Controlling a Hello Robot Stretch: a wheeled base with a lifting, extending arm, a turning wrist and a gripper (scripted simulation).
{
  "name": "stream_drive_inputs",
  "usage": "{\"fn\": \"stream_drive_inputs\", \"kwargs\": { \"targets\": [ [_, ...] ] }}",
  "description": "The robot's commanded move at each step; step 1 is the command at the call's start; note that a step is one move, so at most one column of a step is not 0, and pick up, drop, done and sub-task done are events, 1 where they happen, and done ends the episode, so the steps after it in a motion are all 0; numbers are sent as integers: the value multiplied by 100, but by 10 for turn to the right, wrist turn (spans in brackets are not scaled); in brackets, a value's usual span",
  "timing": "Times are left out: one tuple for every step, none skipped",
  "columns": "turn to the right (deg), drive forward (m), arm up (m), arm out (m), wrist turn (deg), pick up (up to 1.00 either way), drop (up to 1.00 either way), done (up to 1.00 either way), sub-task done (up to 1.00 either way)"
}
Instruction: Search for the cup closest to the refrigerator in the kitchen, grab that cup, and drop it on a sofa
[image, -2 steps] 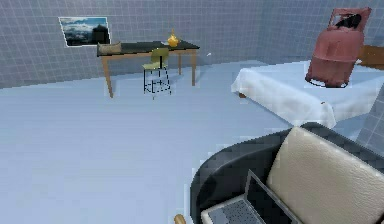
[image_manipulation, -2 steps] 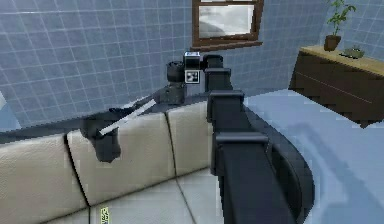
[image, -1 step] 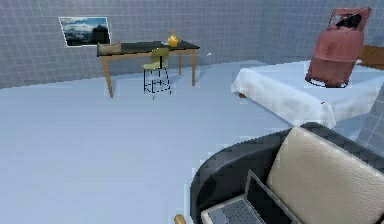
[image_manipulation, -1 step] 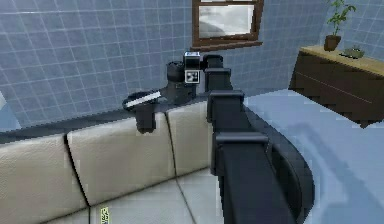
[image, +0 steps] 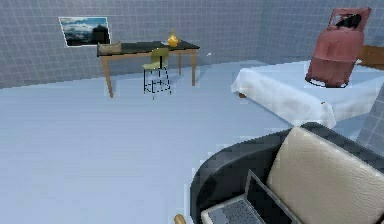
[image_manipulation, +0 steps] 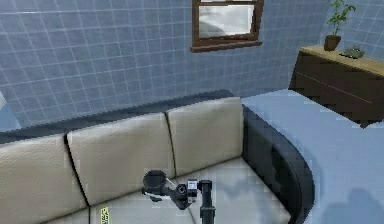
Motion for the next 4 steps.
{"fn": "stream_drive_inputs", "kwargs": {
  "targets": [
    [0, 0, -32, 0, 0, 0, 0, 0, 0],
    [0, 0, 0, 0, 0, 0, 100, 0, 0],
    [0, 0, 10, 0, 0, 0, 0, 0, 0],
    [0, 0, 0, -8, 0, 0, 0, 0, 0]
  ]
}}
